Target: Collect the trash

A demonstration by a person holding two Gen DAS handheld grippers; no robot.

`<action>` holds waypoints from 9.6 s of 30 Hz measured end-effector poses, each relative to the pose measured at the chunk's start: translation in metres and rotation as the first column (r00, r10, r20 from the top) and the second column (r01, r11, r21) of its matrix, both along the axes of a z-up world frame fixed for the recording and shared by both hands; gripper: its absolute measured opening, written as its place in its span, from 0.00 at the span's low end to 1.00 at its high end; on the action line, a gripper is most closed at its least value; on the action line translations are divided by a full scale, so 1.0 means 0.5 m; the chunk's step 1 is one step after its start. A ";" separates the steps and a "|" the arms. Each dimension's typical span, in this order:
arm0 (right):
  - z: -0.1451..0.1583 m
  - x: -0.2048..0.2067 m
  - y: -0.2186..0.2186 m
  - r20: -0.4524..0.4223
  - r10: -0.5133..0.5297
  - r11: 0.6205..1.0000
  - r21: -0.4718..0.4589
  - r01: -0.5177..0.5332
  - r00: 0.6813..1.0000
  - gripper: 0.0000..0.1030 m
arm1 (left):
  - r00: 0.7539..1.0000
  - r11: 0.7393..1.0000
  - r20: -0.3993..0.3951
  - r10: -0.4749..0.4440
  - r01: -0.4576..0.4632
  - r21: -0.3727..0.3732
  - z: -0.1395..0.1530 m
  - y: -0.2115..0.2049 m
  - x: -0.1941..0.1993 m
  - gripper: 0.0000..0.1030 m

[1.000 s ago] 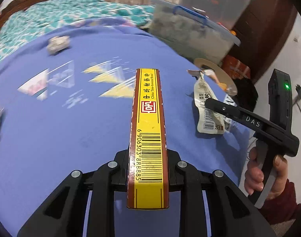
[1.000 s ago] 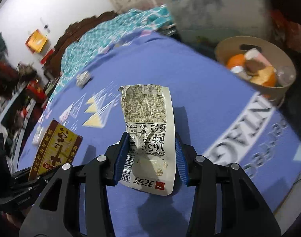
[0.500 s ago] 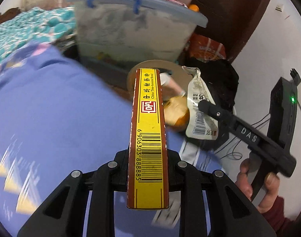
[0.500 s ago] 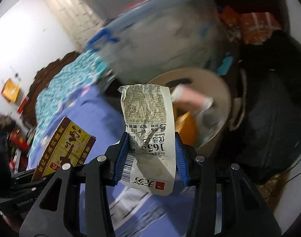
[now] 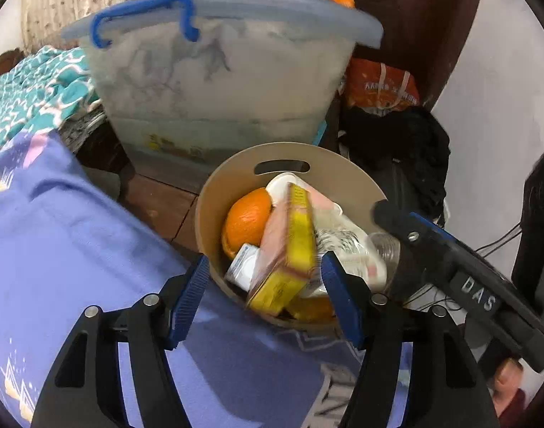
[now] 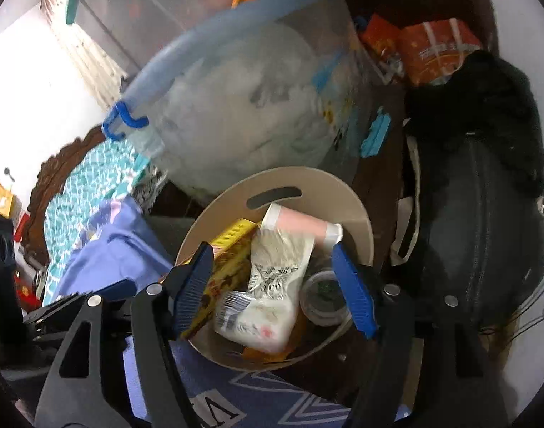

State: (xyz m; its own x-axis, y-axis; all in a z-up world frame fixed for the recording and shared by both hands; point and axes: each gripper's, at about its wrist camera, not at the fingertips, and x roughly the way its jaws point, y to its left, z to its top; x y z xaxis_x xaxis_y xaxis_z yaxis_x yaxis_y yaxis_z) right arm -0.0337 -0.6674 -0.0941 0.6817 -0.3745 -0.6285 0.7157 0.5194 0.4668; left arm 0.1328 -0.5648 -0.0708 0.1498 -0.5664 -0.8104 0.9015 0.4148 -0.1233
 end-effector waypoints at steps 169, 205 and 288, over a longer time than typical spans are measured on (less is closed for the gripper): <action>-0.041 0.033 0.838 -0.215 0.645 0.697 -0.229 -0.679 0.734 0.97 | 0.688 0.686 0.126 0.715 -0.725 0.068 -0.073 0.954 -0.069 0.92; -0.039 0.035 0.839 -0.223 0.644 0.694 -0.233 -0.681 0.732 0.97 | 0.682 0.678 0.138 0.719 -0.731 0.076 -0.074 0.953 -0.075 0.92; -0.039 0.034 0.844 -0.227 0.642 0.692 -0.238 -0.681 0.732 0.97 | 0.565 0.565 0.176 0.806 -0.823 0.051 -0.055 0.995 -0.079 0.91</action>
